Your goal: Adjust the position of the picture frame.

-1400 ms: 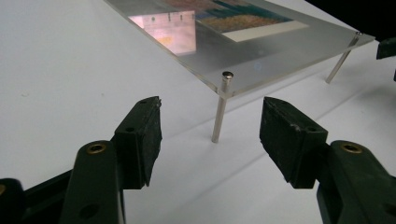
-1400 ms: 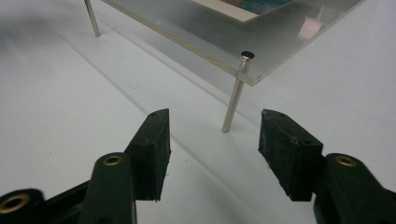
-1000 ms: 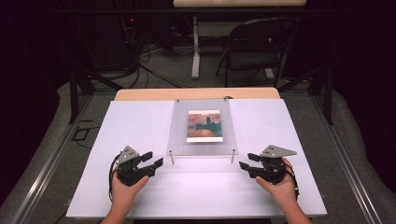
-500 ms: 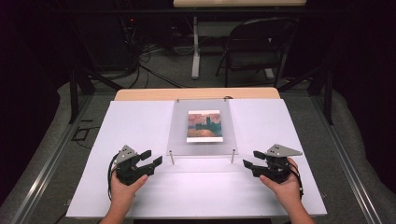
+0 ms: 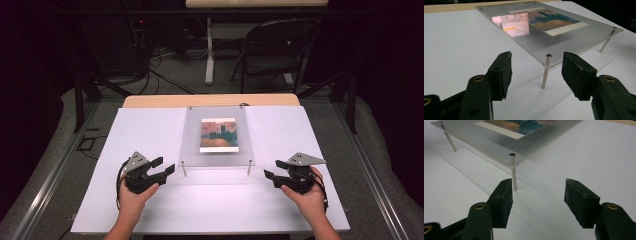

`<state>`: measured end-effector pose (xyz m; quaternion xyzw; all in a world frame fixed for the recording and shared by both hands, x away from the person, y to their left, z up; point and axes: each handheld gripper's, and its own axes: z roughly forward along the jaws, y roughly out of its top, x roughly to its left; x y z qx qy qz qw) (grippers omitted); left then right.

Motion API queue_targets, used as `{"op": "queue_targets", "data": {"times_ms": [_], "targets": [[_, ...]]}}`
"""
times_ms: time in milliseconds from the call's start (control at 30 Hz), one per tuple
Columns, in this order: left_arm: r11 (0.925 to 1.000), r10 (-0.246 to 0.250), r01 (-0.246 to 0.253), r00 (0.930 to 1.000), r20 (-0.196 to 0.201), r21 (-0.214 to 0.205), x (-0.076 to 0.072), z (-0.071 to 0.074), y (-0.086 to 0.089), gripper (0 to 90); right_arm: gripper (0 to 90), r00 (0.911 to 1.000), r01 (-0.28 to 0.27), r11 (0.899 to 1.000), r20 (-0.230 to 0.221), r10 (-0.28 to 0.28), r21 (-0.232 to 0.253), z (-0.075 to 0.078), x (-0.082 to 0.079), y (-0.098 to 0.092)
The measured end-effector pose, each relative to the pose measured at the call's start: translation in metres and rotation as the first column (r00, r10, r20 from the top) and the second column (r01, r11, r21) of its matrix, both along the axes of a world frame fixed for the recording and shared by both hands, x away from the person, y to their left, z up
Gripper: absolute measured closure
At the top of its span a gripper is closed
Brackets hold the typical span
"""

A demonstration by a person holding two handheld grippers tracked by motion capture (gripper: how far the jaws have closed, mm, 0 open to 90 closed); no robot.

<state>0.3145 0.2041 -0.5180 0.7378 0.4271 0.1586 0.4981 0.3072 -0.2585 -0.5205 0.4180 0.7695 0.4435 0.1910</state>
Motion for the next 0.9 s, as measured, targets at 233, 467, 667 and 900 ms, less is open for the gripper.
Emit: {"op": "queue_targets", "data": {"times_ms": [233,467,667,900], "targets": [[0.9991,-0.005,0.003,0.9996,-0.028,-0.042,0.015,0.009,-0.003,41.1,38.1,0.9997,0.009,1.000,-0.025,-0.008,0.024,0.004,0.008,0.000],[0.9989,0.001,-0.002,0.9996,-0.028,-0.048,0.034,0.020,-0.005,39.9,40.4,0.9997,0.002,1.000,-0.024,-0.002,-0.030,0.011,0.020,0.002],[0.9996,0.001,-0.002,0.9995,-0.031,-0.029,0.049,0.031,-0.007,39.7,39.0,0.9994,0.005,0.999,-0.034,-0.006,-0.034,0.017,0.039,0.002],[0.9999,-0.015,0.015,0.9994,-0.032,-0.006,0.062,0.039,-0.014,38.9,36.6,0.9976,0.040,0.999,-0.057,-0.039,0.018,0.022,0.059,0.002]]}}
